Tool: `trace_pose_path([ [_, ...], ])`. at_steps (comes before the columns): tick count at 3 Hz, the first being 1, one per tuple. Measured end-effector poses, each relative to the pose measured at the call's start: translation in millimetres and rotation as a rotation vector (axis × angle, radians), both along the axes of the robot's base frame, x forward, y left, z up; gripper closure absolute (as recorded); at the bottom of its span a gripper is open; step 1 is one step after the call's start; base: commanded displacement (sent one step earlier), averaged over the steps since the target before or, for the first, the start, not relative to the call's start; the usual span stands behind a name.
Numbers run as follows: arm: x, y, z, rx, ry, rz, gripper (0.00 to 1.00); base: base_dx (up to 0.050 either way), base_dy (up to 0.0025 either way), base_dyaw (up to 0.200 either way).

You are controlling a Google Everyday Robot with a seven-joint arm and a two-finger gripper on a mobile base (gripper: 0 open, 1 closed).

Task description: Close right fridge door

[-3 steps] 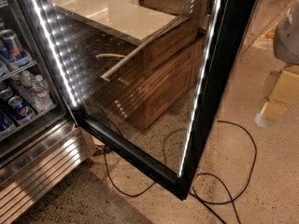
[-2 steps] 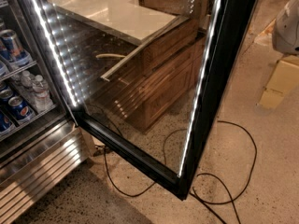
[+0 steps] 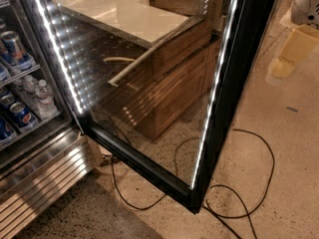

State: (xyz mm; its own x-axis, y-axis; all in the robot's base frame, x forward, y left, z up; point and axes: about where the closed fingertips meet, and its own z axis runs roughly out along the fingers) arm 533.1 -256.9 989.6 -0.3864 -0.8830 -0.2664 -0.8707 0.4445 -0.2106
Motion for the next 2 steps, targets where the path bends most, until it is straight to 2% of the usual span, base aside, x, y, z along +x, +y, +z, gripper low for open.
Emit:
trace_pose_path([
  [1, 0.0, 0.0, 0.0, 0.0, 0.0, 0.0, 0.0, 0.0, 0.0, 0.0],
  [2, 5.0, 7.5, -6.5, -0.095, 0.025, 0.031, 0.0, 0.0, 0.0, 0.0],
])
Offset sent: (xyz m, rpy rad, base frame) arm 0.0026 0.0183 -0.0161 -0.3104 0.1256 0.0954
